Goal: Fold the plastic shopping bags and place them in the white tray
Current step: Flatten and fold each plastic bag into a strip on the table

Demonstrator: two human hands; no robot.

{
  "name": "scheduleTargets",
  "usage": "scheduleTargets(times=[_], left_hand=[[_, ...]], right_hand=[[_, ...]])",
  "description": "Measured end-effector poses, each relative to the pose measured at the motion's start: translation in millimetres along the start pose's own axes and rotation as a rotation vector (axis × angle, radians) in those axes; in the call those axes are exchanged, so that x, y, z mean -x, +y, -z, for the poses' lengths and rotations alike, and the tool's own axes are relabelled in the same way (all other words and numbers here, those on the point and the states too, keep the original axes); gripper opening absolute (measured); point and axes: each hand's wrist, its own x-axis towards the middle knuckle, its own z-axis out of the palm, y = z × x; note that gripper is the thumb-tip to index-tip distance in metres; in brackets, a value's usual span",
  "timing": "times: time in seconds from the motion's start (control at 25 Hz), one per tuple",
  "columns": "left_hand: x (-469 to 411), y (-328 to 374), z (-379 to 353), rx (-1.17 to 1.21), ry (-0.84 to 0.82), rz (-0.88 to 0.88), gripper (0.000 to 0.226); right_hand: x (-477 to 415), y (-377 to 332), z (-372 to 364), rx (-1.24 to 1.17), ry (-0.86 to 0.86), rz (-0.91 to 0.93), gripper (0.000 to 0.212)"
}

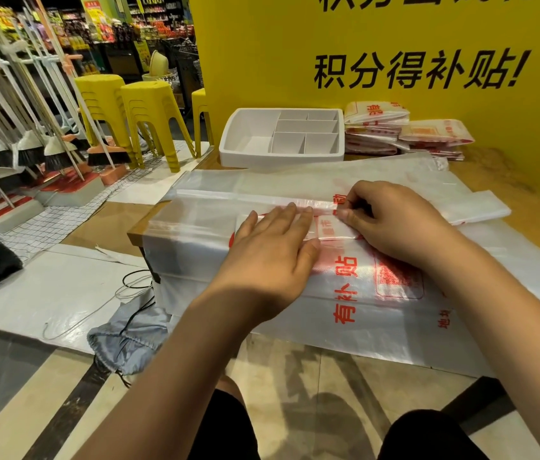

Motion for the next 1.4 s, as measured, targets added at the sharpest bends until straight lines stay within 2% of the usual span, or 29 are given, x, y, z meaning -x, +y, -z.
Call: scheduleTargets(times=[0.04,0.12,0.16,0.32,0.48,0.68,0.8,0.96,1.12,1.2,1.24,1.32,1.4], left_hand=[[0.4,-1.1,-0.6,0.000,-0.007,-0.006,0.057],[1.3,-2.8,-3.1,-0.005,-0.010,-0.016,0.059],[1.4,-2.6,-4.6,-0.011,-0.009,-0.014,0.061],[2.0,-0.2,-6.1,-0.027,-0.007,0.008,0.071],[1.0,-0.9,-3.7,-0.027,-0.038,0.012,0.071],[0.8,1.5,-0.8,-0.008,-0.089,0.021,0.072],[-0.1,2.9,-3.2,-0.013,-0.083,0.015,0.071],[-2.6,5.2,-2.4,-0.033,-0.080,0.012,0.059],[0.4,7.0,3.4,-0.010,-0.103,0.002,0.059],[-1.8,9.2,8.3,-0.035,-0.138,0.018,0.060],[-3.5,10.4,11.3,-0.064,-0.160,0.024,0.059],[-6.8,11.0,18.0,-0.093,-0.160,0.016,0.059],[-6.9,11.1,23.0,-0.013,-0.133,0.022,0.060]], right_hand=[[2.1,-3.1,-1.8,0.081,0.044,0.016,0.017],[11.7,-13.6,-6.5,0.265,0.139,0.147,0.034],[20.5,-20.1,-6.7,0.261,0.136,0.218,0.042],[56.7,-28.0,-0.4,0.141,-0.208,0.181,0.068],[44.5,-3.4,5.2,0.155,-0.342,0.166,0.056],[27.5,48.5,24.6,0.058,-0.449,0.091,0.055],[24.7,67.4,25.9,0.022,-0.416,-0.014,0.058],[24.9,76.2,22.8,0.121,-0.351,-0.141,0.061],[22.9,88.2,31.0,0.141,-0.372,-0.322,0.061],[18.5,83.6,32.7,0.236,-0.342,-0.381,0.061],[19.1,75.0,32.8,0.305,-0.272,-0.357,0.061],[29.0,48.2,30.5,0.360,0.009,-0.180,0.057],[47.6,13.5,27.7,0.199,0.197,0.059,0.043]])
